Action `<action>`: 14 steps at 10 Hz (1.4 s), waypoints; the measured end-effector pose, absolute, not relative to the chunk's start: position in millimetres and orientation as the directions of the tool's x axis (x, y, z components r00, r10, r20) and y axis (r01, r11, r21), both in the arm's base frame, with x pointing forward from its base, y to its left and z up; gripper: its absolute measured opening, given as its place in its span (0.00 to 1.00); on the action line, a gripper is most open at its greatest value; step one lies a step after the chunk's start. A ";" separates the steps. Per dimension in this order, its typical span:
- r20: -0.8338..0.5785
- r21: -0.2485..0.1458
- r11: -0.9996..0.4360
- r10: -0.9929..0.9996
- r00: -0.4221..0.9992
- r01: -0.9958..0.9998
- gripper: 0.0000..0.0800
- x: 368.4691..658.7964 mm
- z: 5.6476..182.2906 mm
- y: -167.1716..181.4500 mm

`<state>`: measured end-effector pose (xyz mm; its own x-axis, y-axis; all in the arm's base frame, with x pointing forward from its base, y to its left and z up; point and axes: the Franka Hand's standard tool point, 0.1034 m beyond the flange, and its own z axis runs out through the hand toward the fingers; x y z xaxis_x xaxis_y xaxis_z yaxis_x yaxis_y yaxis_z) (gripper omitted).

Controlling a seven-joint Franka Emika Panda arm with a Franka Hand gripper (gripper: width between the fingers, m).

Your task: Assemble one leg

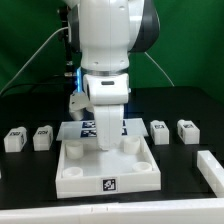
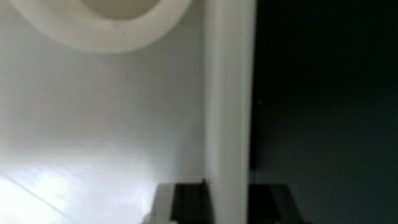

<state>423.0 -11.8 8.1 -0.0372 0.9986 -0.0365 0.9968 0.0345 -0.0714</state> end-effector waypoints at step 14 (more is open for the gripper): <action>-0.035 -0.061 -0.034 0.999 0.032 0.998 0.08 496.7 5.8 74.9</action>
Offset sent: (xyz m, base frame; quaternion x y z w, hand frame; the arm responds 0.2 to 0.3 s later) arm 0.0369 0.0516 -0.0074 -0.0114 0.0054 -0.0169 0.9998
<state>496.7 74.9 5.8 0.0323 0.9989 -0.0353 0.9975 -0.0344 -0.0612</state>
